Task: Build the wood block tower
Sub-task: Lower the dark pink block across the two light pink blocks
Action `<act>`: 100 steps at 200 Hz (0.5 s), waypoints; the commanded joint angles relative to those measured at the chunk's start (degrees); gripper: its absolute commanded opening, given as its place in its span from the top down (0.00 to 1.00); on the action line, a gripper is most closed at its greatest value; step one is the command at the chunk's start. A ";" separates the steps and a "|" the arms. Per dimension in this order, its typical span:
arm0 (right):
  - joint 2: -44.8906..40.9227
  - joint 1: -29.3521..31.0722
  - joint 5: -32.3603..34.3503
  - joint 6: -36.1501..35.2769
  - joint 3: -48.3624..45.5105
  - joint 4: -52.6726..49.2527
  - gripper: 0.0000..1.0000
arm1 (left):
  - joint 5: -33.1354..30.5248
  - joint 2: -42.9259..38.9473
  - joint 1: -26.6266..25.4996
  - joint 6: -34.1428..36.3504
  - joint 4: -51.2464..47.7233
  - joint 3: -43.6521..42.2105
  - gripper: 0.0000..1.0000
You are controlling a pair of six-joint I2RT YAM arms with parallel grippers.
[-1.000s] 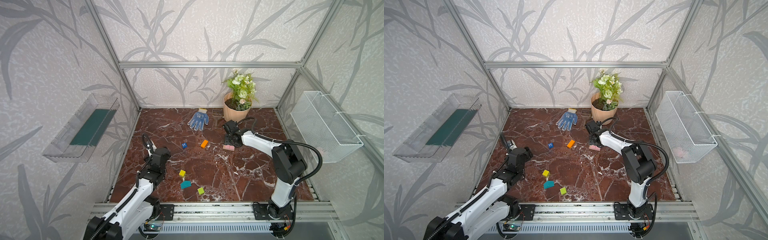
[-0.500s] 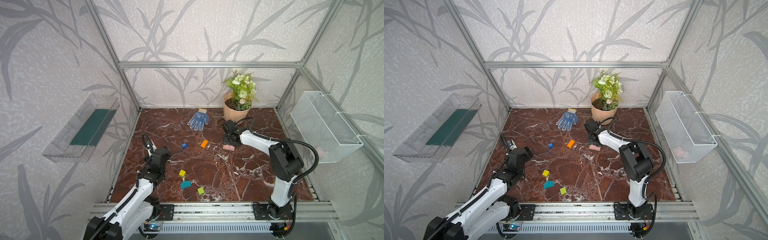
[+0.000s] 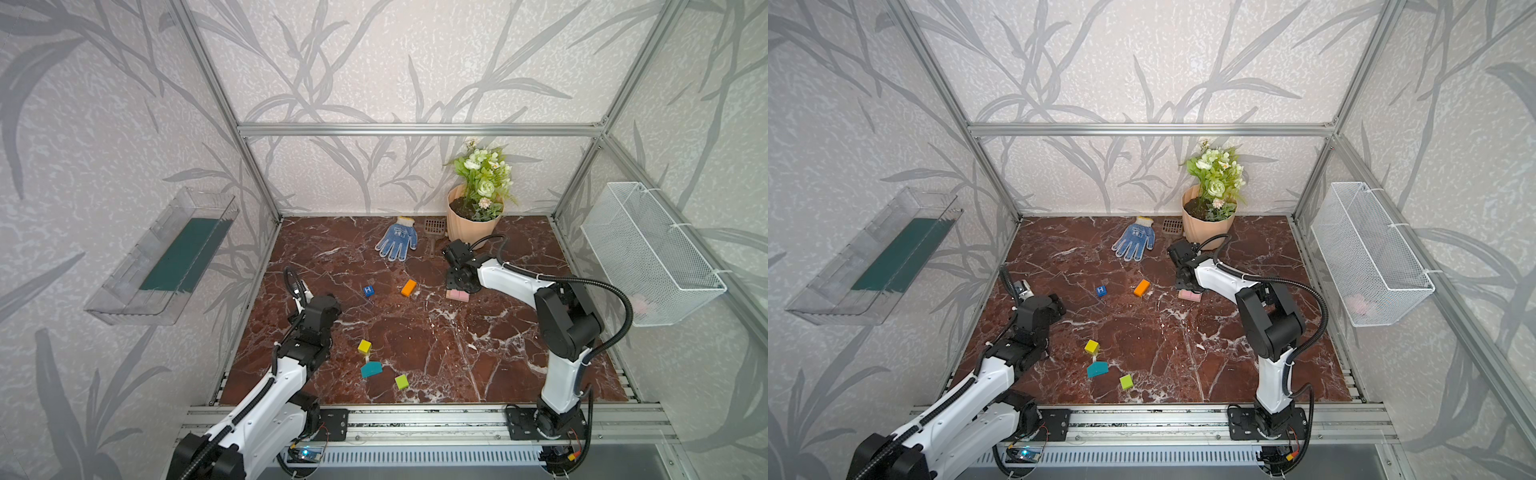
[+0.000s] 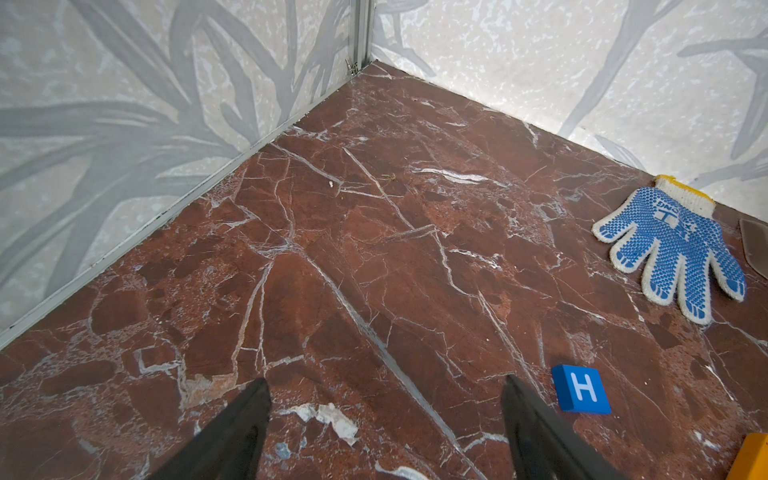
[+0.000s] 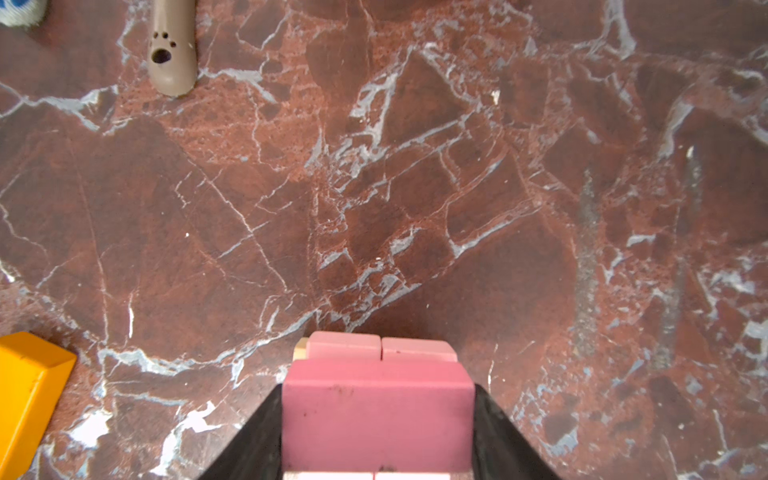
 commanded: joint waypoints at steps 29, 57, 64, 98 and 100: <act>0.96 -0.35 1.44 0.04 1.58 -1.49 0.59 | -0.40 0.00 0.15 -0.11 0.47 0.27 0.14; 1.20 -0.36 1.38 0.04 1.78 -1.58 0.59 | -0.39 0.00 0.15 -0.13 0.43 0.26 0.14; 1.22 -0.36 1.49 0.04 1.87 -1.65 0.58 | -0.39 -0.01 0.20 -0.08 0.43 0.28 0.14; 1.50 -0.36 1.83 0.04 2.09 -1.97 0.58 | -0.35 0.01 0.15 -0.10 0.43 0.32 0.14; 1.48 -0.36 1.87 0.00 2.08 -1.95 0.58 | -0.36 0.01 0.15 -0.07 0.43 0.29 0.14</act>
